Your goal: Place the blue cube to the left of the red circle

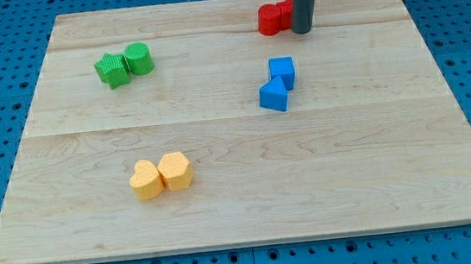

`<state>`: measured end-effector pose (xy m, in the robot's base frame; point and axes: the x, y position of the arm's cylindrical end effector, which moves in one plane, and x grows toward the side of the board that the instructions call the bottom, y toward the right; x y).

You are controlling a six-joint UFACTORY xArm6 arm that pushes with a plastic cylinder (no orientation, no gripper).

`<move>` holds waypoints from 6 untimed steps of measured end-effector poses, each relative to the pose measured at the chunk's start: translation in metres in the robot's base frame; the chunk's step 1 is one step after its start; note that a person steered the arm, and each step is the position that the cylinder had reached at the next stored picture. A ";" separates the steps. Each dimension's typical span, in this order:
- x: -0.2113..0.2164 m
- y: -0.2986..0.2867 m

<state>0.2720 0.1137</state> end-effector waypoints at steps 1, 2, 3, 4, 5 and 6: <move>0.008 -0.011; 0.001 -0.028; -0.004 -0.059; 0.004 -0.079; 0.040 -0.021; 0.093 0.019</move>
<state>0.3655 0.1332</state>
